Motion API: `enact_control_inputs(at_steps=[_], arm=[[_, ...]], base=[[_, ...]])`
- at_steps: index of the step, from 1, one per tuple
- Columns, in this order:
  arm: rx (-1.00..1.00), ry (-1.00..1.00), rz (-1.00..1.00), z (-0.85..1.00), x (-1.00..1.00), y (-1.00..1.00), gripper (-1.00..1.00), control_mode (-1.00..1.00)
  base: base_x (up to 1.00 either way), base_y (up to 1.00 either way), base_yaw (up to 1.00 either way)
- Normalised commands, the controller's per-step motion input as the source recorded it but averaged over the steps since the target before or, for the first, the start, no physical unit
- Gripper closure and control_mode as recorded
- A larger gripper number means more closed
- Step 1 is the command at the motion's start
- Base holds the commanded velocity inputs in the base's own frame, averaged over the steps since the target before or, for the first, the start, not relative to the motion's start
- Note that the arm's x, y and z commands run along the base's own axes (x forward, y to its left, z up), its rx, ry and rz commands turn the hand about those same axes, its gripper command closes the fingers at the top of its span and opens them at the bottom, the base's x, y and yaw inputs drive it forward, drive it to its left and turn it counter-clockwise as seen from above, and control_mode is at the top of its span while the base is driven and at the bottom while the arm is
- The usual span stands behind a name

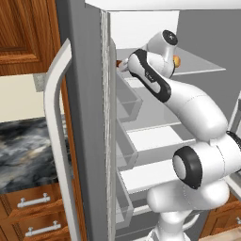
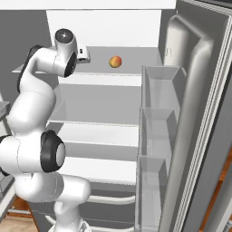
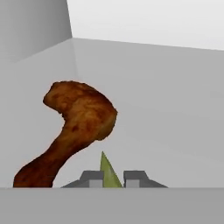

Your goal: Open the fridge, remove the mango, lemon wedge, and chicken drumstick, and place them on any counter.

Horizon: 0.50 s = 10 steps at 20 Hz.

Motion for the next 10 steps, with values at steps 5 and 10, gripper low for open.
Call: enact_control_inputs(at_steps=[5, 10], arm=[[0.00, -0.21, 0.00, -0.02, -0.64, 0.00, 1.00, -1.00], [0.01, -0.18, 0.00, 0.00, -0.74, -0.04, 1.00, -1.00]], base=[[0.00, 0.00, 0.00], [0.00, 0.00, 0.00]])
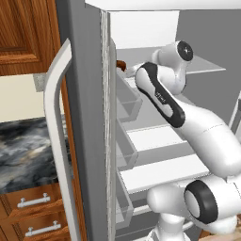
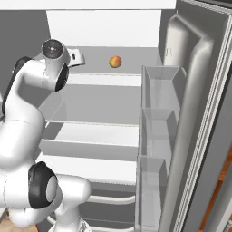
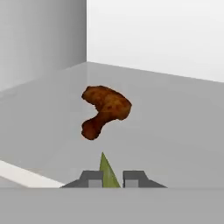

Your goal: Open the fridge, remove the mango, lemon wedge, and chicken drumstick, and place them on any counter.

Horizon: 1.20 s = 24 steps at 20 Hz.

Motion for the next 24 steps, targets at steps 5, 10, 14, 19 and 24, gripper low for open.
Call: enact_control_inputs(at_steps=[5, 10, 14, 19, 24], arm=[[0.02, -0.07, 0.00, 0.28, -0.85, -0.19, 1.00, -1.00], [0.02, 0.06, 0.00, 0.67, -0.81, -0.31, 1.00, -1.00], [0.01, 0.09, 0.00, 0.48, -0.84, -0.30, 1.00, -1.00], [0.01, 0.01, 0.00, -0.01, -0.72, -0.04, 1.00, -1.00], [0.04, 0.00, 0.00, -0.06, -0.61, -0.05, 1.00, -1.00]], base=[[0.00, 0.00, 0.00], [0.00, 0.00, 0.00], [0.00, 0.00, 0.00], [0.00, 0.00, 0.00], [0.00, 0.00, 0.00]])
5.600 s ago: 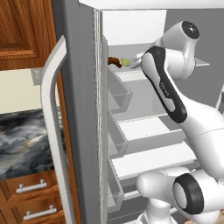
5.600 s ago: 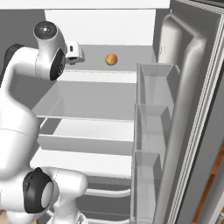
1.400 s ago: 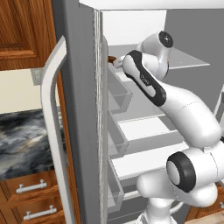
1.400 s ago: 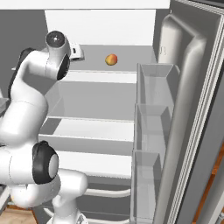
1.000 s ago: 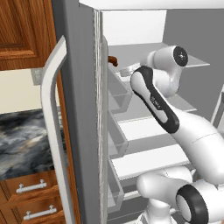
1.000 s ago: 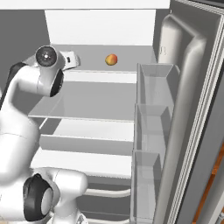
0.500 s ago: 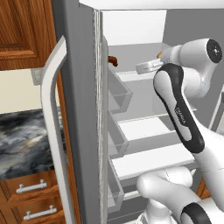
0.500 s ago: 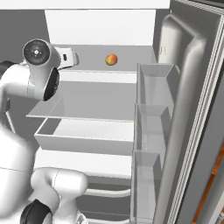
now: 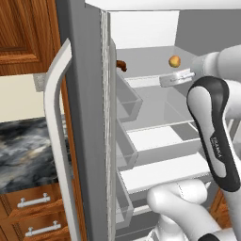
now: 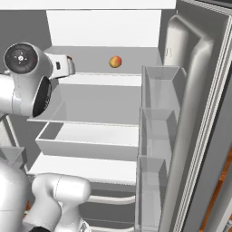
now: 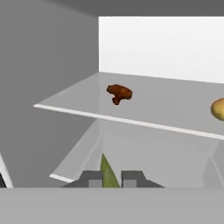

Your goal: Open the fridge, remove the mango, lemon wedge, and chicken drumstick, and place them on any counter.

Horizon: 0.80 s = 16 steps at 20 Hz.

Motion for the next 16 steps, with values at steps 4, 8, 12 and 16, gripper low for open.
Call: enact_control_inputs(at_steps=[4, 8, 12, 16], arm=[[0.05, 0.00, -0.03, 0.00, -0.52, -0.11, 1.00, -1.00], [0.02, 0.00, -0.03, 0.00, -0.40, -0.08, 1.00, -1.00], [0.00, 0.00, 0.00, 0.00, -0.13, -0.01, 1.00, -1.00], [0.00, 0.00, 0.00, 0.00, 0.00, 0.00, 1.00, -1.00]], base=[[0.00, 0.00, 0.00], [0.00, 0.00, 0.00], [0.00, 0.00, 0.00], [0.00, 0.00, 0.00]])
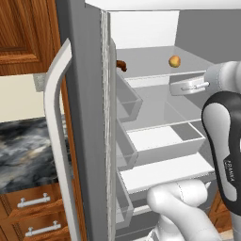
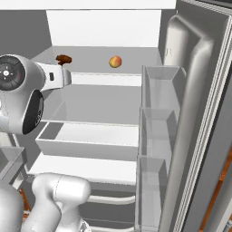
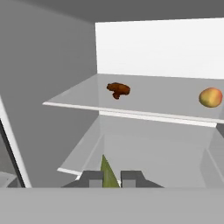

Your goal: Open the fridge, remove the mango, lemon wedge, and chicken drumstick, and place them on any counter.

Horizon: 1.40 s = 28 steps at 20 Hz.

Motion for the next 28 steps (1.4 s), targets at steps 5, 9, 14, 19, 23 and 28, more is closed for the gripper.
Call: enact_control_inputs(at_steps=[5, 9, 14, 19, 23, 28], arm=[[0.00, 0.00, 0.00, -0.03, 0.00, 0.00, 1.00, -1.00], [0.00, 0.00, 0.00, -0.08, 0.00, 0.00, 1.00, -1.00], [0.00, 0.00, 0.00, -0.01, 0.00, 0.00, 1.00, 1.00], [0.00, 0.00, 0.00, 0.00, 0.00, 0.00, 1.00, 1.00], [0.00, 0.00, 0.00, 0.00, 0.00, 0.00, 1.00, 1.00], [0.00, 0.00, 0.00, 0.00, 0.00, 0.00, 1.00, 1.00]], base=[[0.00, 0.00, 0.00], [0.00, 0.00, 0.00], [-0.14, 0.00, 0.00], [-0.57, 0.00, 0.00], [-0.58, 0.00, 0.00], [-0.51, 0.00, 0.00]])
